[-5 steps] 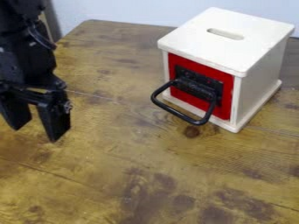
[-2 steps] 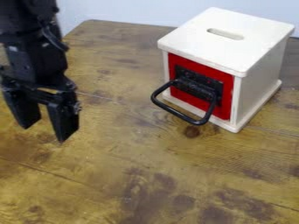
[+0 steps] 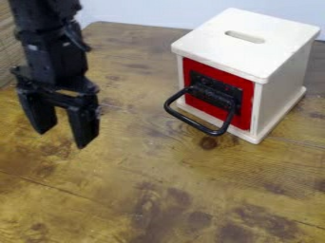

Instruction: Close the drawer

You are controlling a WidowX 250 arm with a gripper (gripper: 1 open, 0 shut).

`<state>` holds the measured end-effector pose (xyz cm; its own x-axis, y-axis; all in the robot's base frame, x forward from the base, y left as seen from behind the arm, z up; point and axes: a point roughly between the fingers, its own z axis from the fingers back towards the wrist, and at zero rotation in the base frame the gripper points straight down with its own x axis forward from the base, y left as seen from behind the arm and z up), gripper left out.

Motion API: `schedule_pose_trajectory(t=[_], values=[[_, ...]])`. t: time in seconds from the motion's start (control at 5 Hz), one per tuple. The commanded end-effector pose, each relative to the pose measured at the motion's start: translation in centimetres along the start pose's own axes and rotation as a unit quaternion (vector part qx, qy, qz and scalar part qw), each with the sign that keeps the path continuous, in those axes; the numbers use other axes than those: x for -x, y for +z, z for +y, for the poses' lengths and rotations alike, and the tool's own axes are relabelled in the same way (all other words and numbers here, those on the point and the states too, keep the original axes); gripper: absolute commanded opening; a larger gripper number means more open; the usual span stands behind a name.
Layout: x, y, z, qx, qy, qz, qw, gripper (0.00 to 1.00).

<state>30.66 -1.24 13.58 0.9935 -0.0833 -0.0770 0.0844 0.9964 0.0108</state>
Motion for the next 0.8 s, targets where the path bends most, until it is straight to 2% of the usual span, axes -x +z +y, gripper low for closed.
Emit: schedule_pose_trajectory(t=[0.0, 0.2, 0.4, 0.6], values=[[0.1, 0.7, 1.5, -0.012, -0.019, -0.032, 0.9992, 1.00], [1.0, 0.3, 3.2, -0.015, -0.030, -0.041, 0.9986, 1.00], [1.2, 1.7, 2.8, -0.017, -0.032, -0.039, 0.9986, 1.00], [0.4, 1.7, 2.8, -0.016, -0.008, -0.038, 0.9991, 1.00]])
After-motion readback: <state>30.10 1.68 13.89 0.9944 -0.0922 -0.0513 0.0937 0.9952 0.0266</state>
